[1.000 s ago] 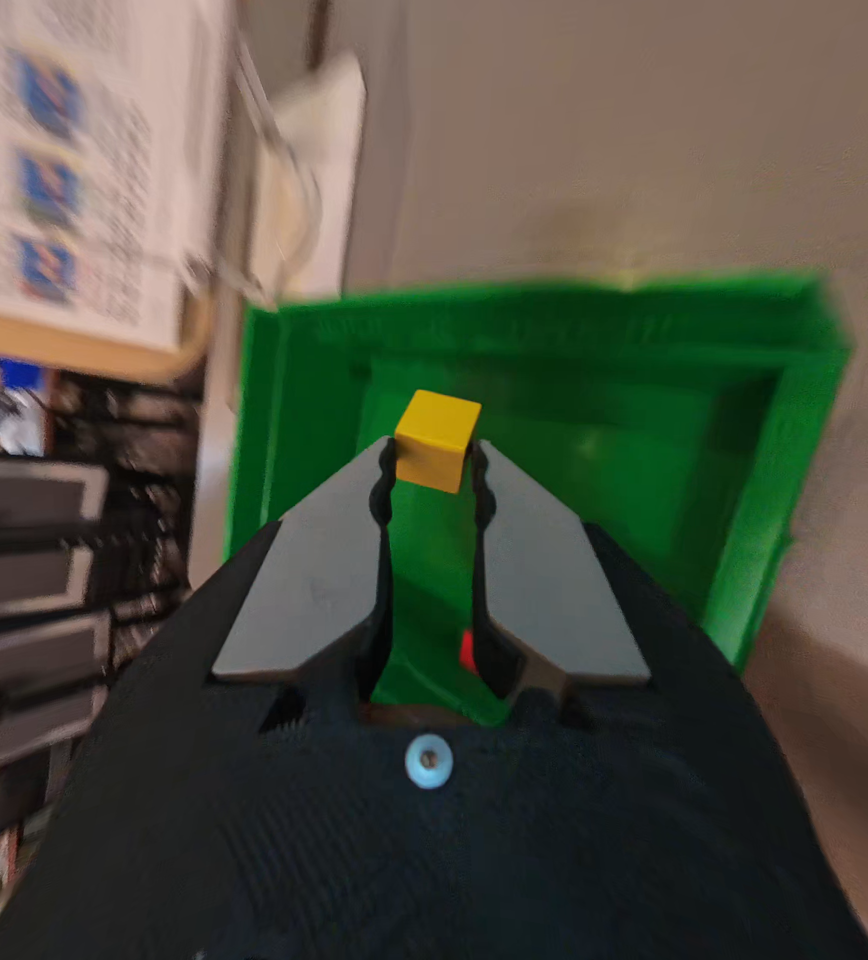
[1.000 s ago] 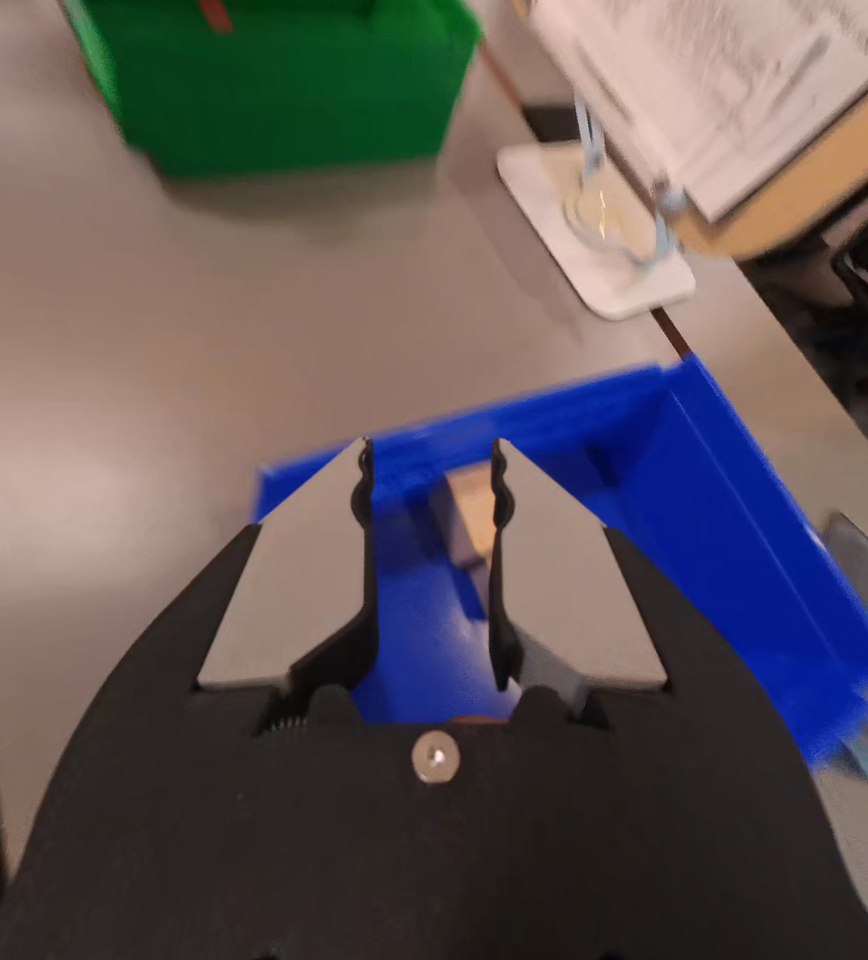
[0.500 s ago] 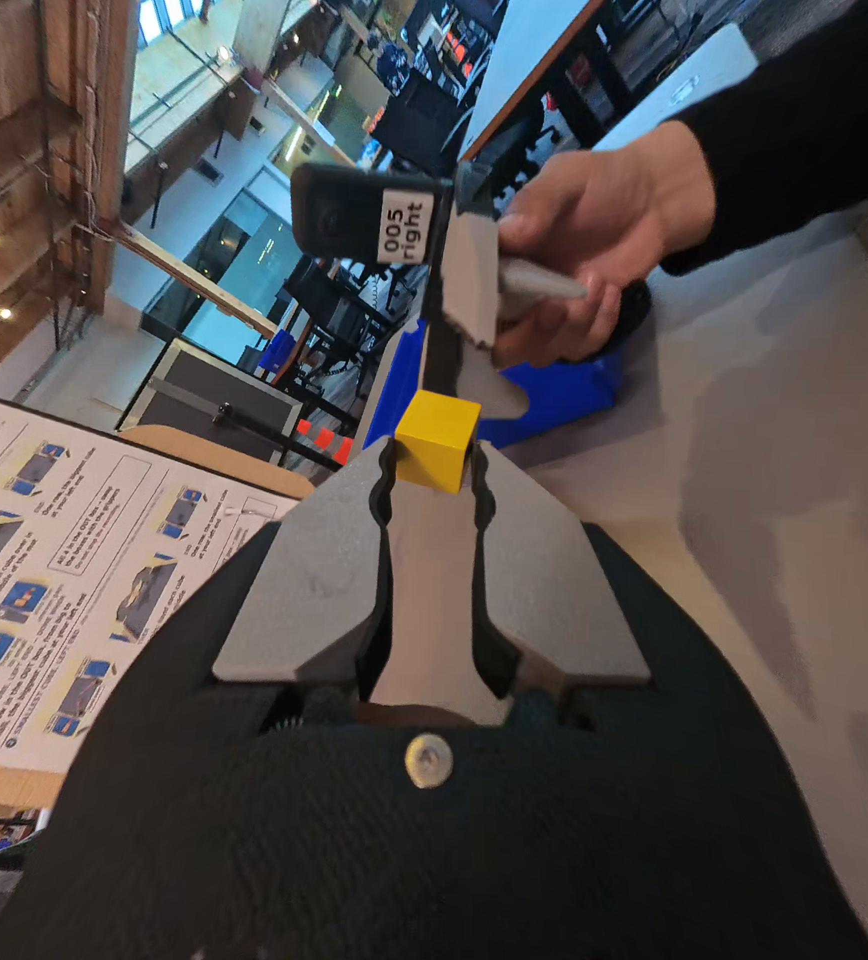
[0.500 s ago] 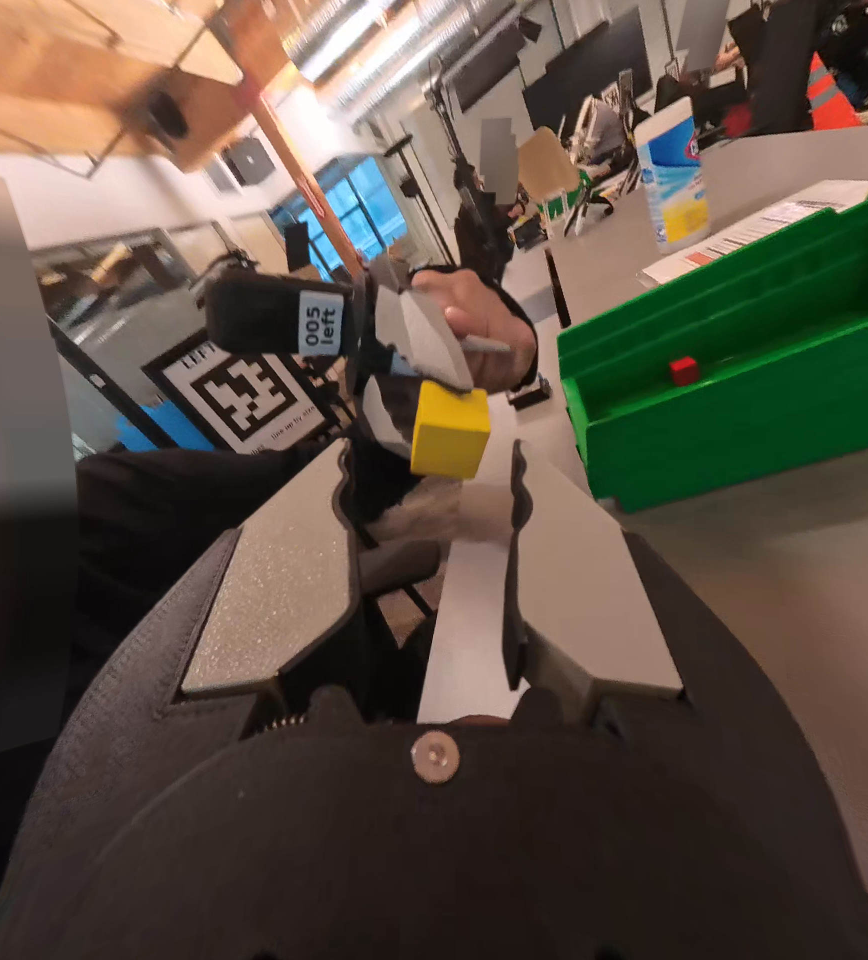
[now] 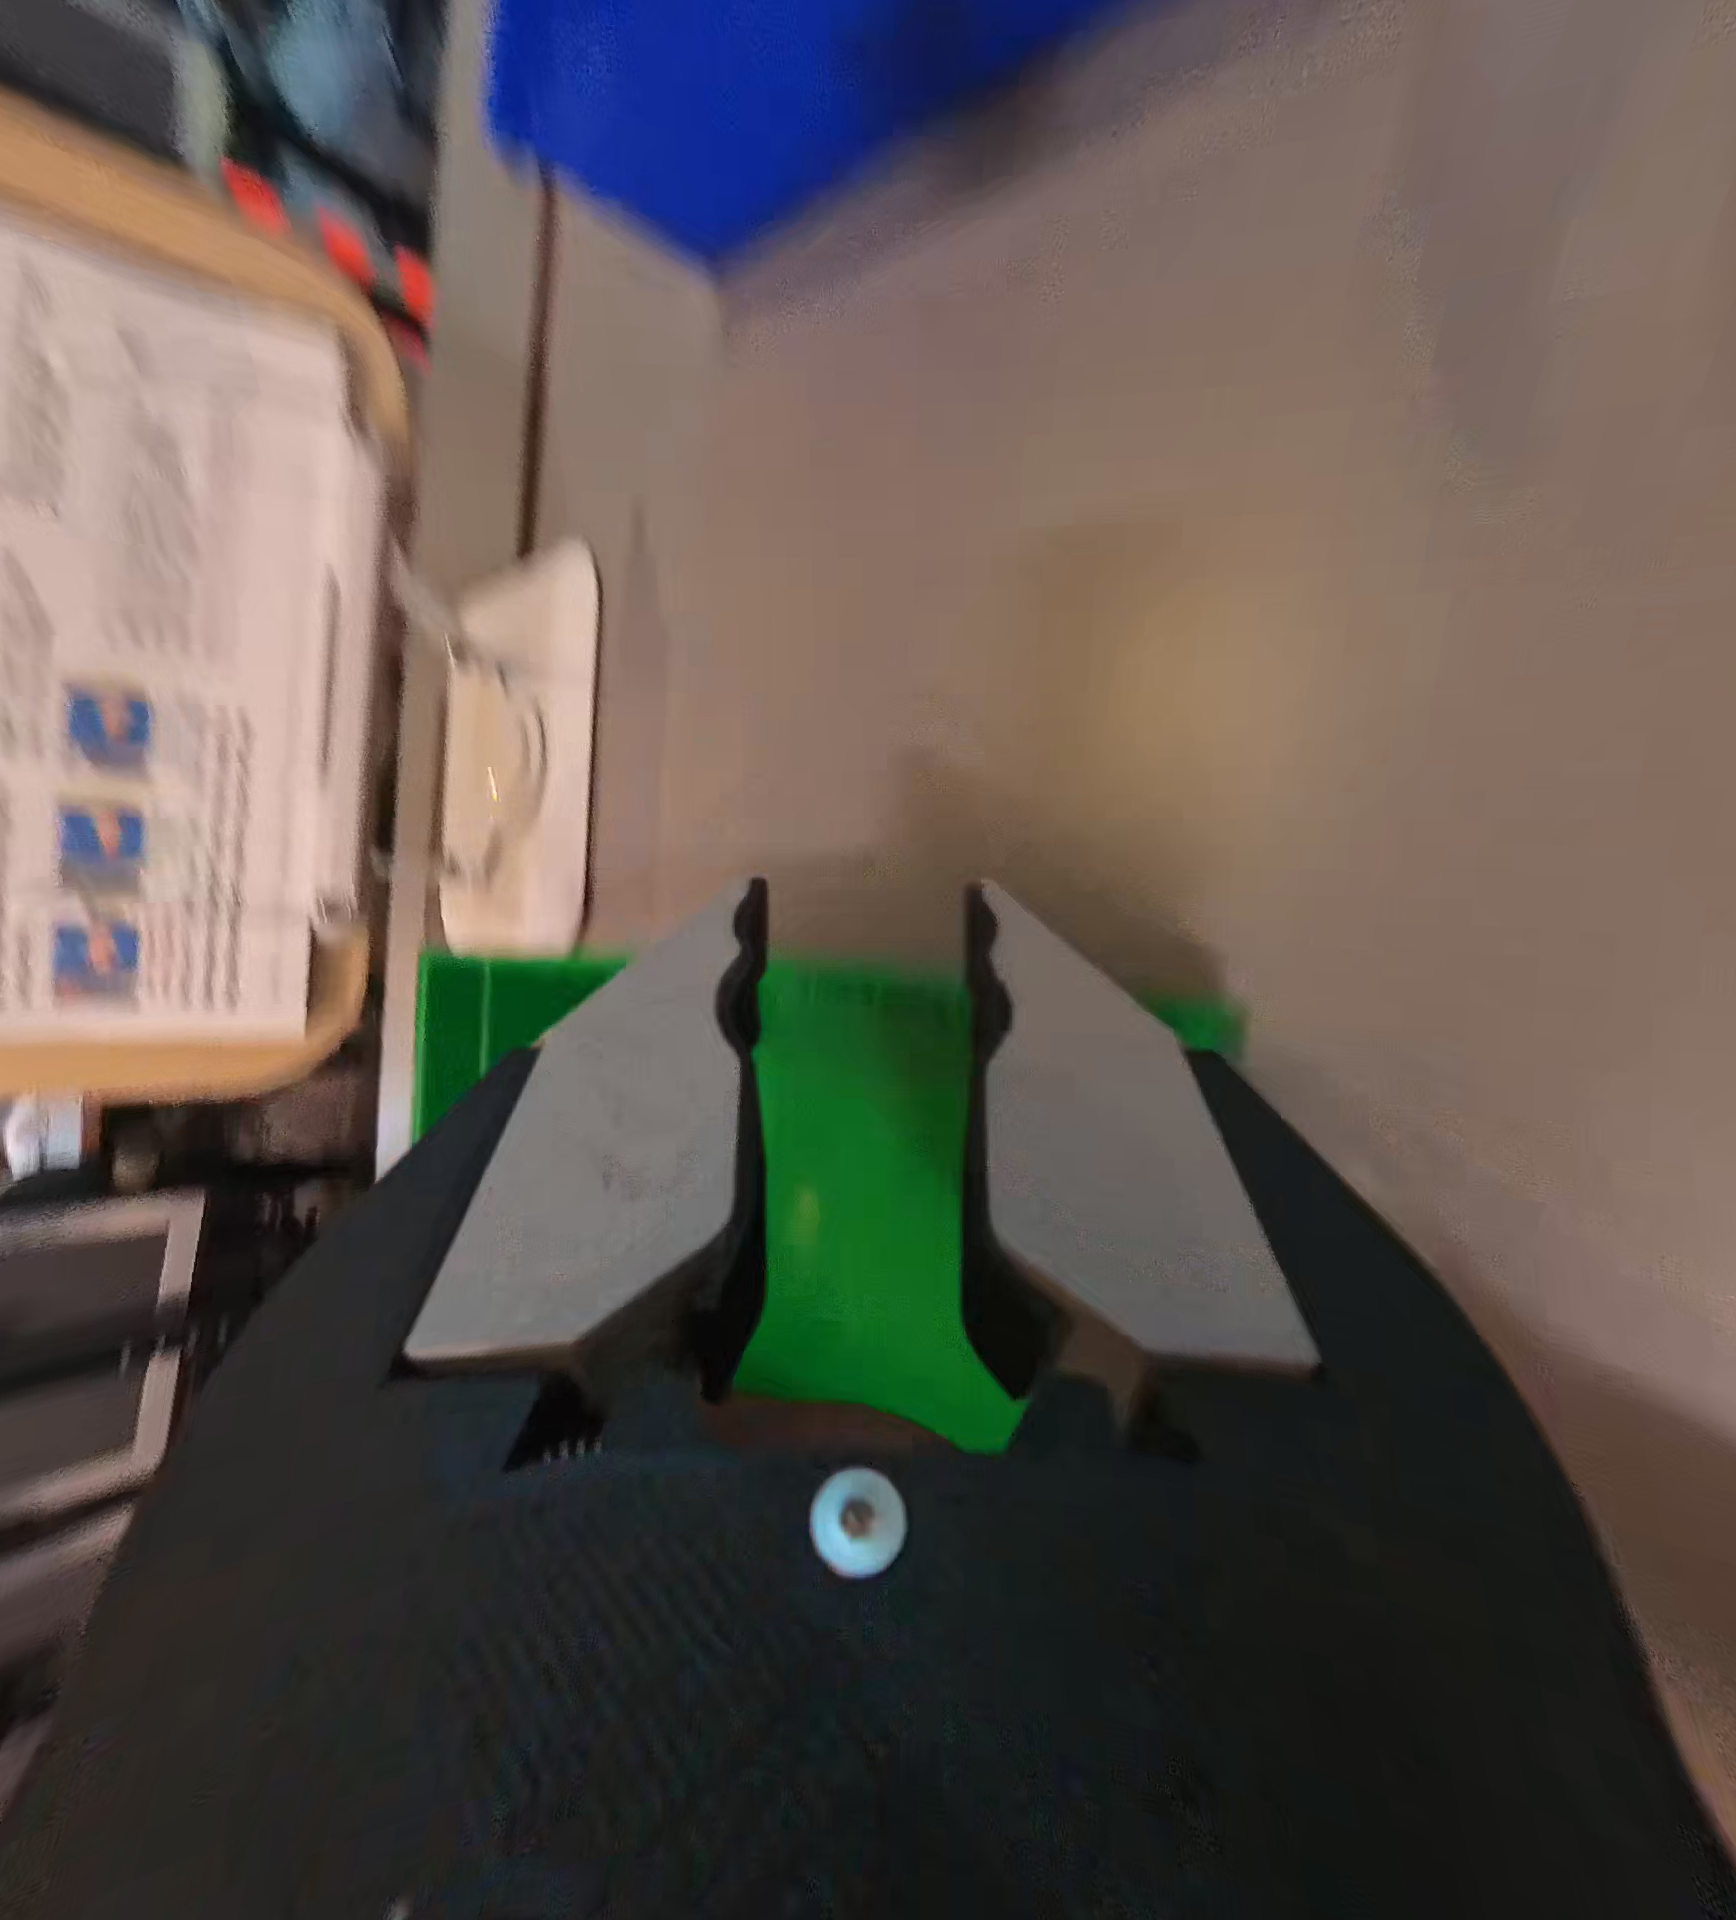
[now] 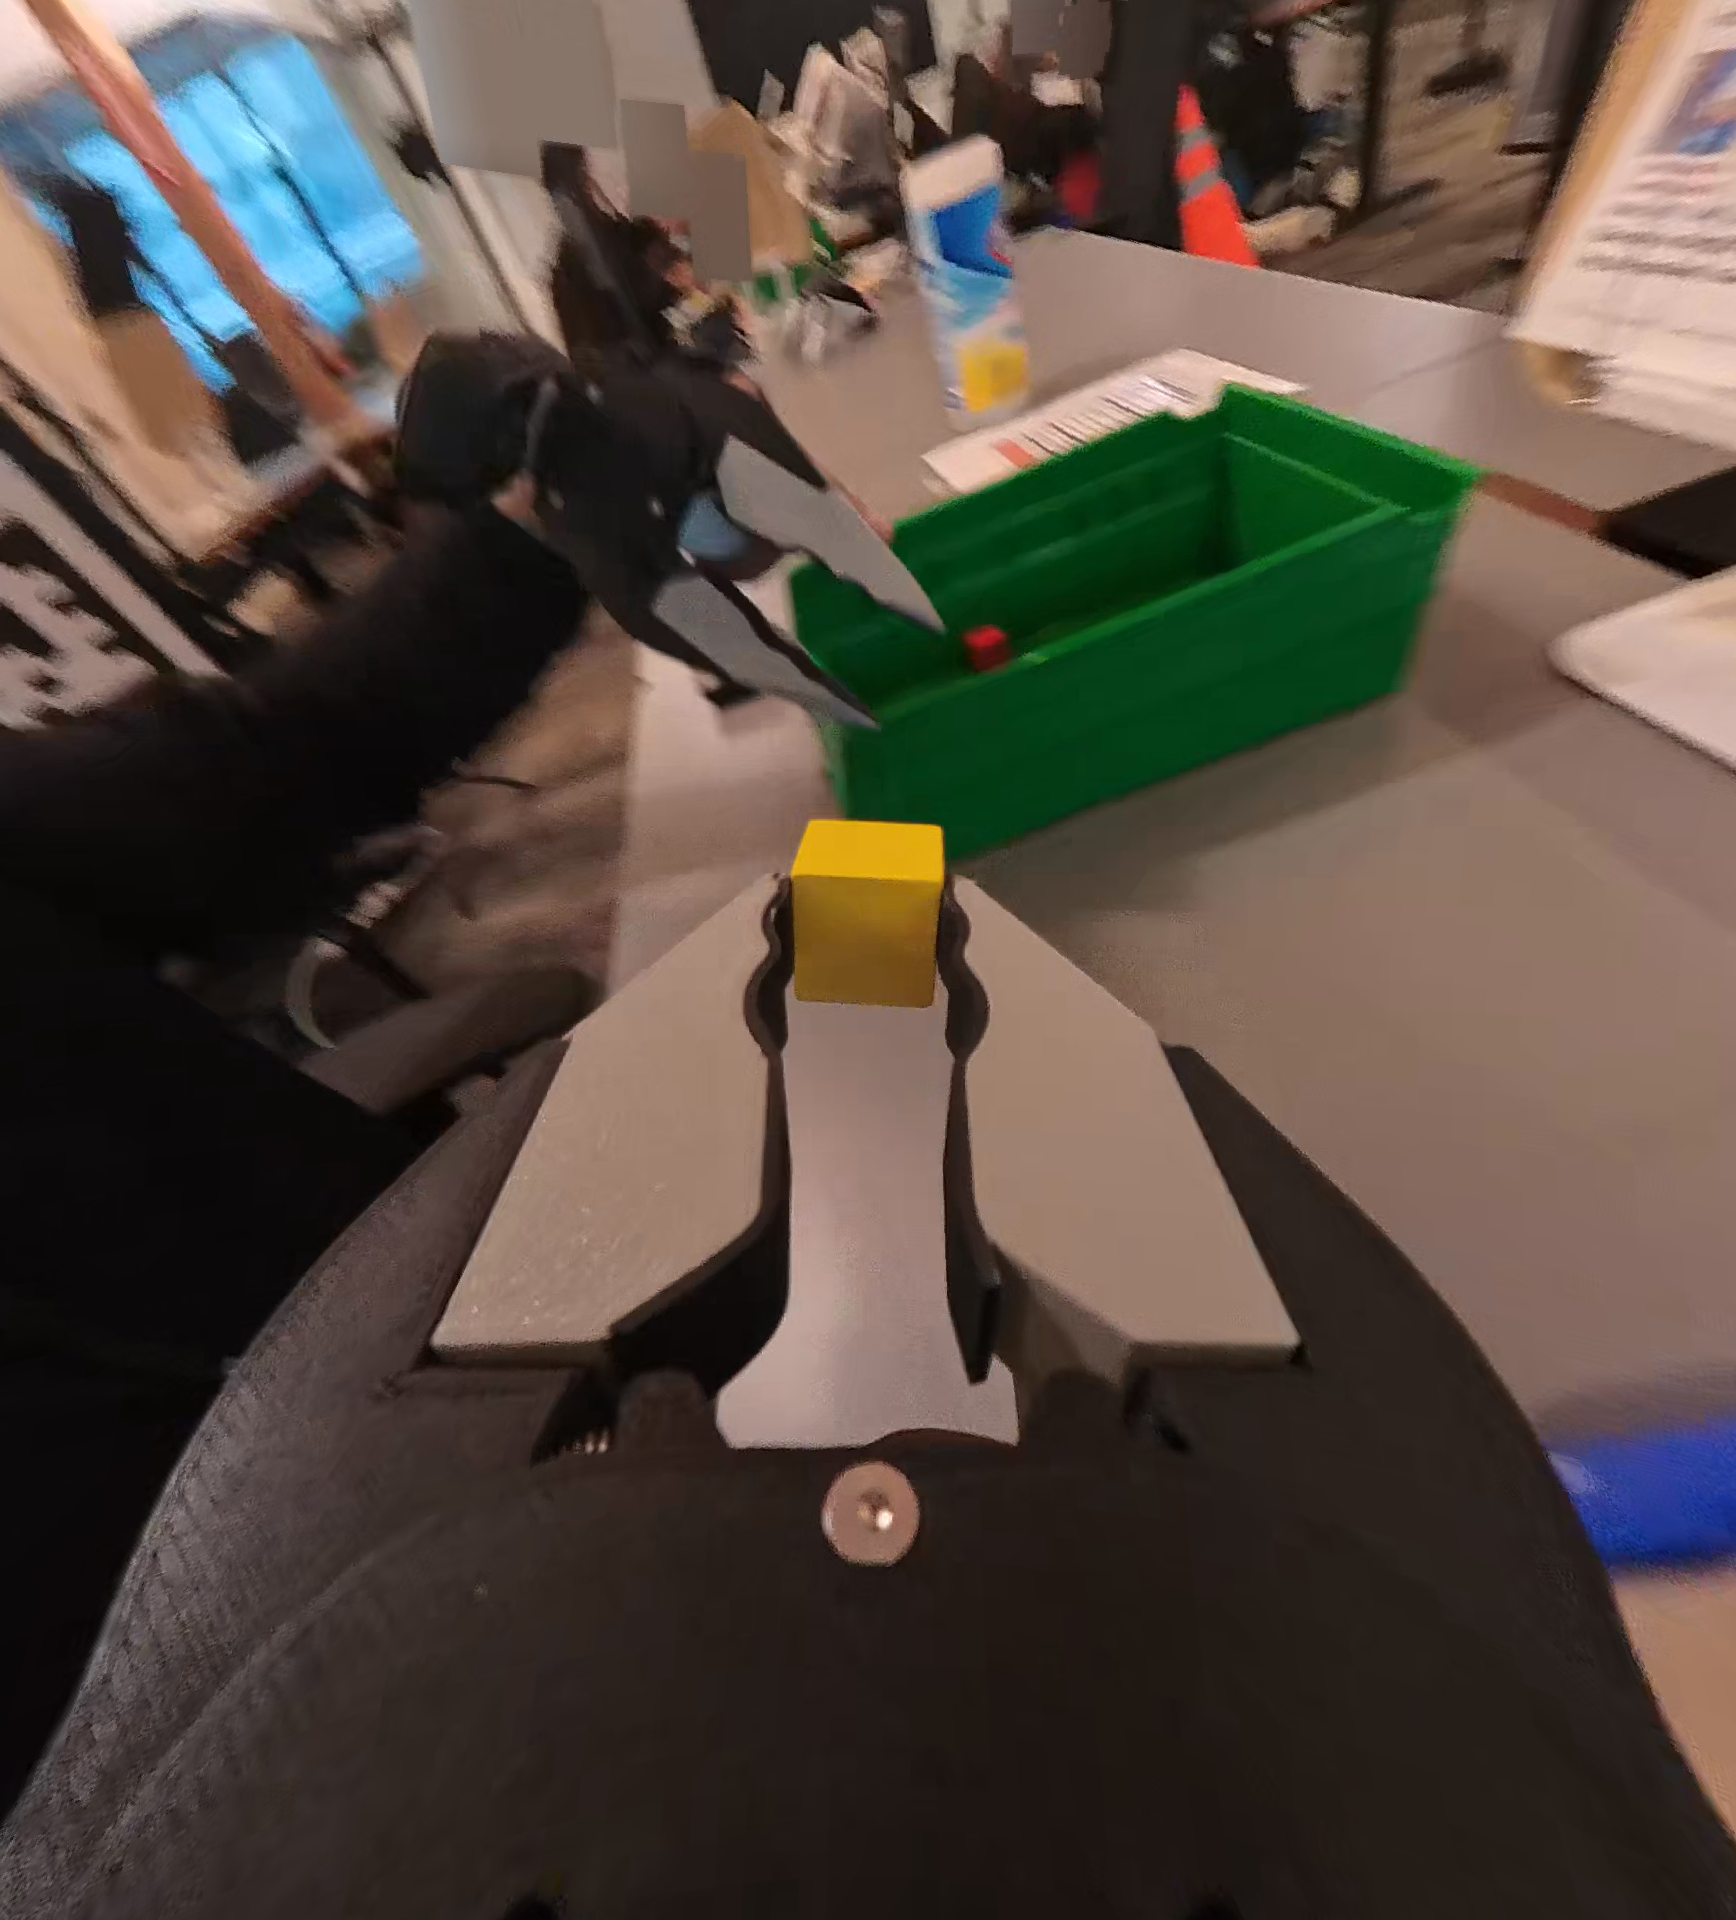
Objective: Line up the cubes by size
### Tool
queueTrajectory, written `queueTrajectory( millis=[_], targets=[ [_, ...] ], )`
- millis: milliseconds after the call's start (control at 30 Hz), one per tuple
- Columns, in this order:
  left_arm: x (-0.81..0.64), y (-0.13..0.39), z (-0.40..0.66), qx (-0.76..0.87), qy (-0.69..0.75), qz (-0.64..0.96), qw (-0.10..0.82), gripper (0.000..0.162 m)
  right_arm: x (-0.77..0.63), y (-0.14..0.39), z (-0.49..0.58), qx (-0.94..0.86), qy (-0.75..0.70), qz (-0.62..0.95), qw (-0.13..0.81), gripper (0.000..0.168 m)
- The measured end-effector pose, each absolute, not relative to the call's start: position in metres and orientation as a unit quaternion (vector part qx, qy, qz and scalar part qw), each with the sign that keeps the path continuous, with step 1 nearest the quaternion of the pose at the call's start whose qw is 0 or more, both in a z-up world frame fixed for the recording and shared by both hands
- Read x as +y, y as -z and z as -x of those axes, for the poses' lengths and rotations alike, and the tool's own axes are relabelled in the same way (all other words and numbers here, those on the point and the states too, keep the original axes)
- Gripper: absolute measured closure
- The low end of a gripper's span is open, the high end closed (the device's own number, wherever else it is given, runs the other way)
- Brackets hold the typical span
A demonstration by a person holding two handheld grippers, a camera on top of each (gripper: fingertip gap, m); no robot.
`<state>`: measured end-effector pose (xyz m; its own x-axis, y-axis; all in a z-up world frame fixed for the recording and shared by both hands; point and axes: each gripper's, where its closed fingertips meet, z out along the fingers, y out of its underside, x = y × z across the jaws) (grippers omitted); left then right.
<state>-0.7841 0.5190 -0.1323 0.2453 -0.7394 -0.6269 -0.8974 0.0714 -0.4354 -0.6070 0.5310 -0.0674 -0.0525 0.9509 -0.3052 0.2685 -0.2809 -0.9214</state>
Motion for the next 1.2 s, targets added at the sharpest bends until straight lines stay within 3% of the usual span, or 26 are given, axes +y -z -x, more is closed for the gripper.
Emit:
queueTrajectory(
  millis=[67,100,167,300,533,767,900,1000,1200],
  targets=[
    [0.524,0.141,0.82,0.598,-0.104,0.702,0.372,0.131,0.555,0.073,0.583,-0.528,-0.438,0.634,0.357,0.144],
    [0.526,0.151,0.842,0.6,-0.119,0.721,0.326,0.122,0.569,0.076,0.57,-0.537,-0.393,0.648,0.37,0.144],
    [0.534,0.163,0.878,0.592,-0.159,0.745,0.264,0.12,0.59,0.079,0.547,-0.546,-0.331,0.672,0.376,0.143],
    [0.545,0.164,0.905,0.589,-0.172,0.755,0.232,0.12,0.625,0.081,0.505,-0.542,-0.24,0.709,0.383,0.143],
    [0.531,0.204,1.004,0.604,-0.25,0.757,0.017,0.129,0.653,0.12,0.462,-0.569,-0.149,0.743,0.319,0.143],
    [0.542,0.24,1.02,0.601,-0.266,0.753,-0.025,0.116,0.675,0.143,0.442,-0.584,-0.128,0.749,0.287,0.143],
    [0.546,0.247,1.029,0.613,-0.286,0.735,-0.055,0.139,0.673,0.16,0.433,-0.636,-0.087,0.728,0.241,0.143],
    [0.549,0.247,1.031,0.607,-0.283,0.74,-0.059,0.14,0.673,0.176,0.426,-0.686,-0.022,0.697,0.209,0.143],
    [0.559,0.229,0.989,0.584,-0.202,0.781,0.089,0.142,0.68,0.207,0.412,-0.73,0.081,0.664,0.142,0.142]
  ],
)
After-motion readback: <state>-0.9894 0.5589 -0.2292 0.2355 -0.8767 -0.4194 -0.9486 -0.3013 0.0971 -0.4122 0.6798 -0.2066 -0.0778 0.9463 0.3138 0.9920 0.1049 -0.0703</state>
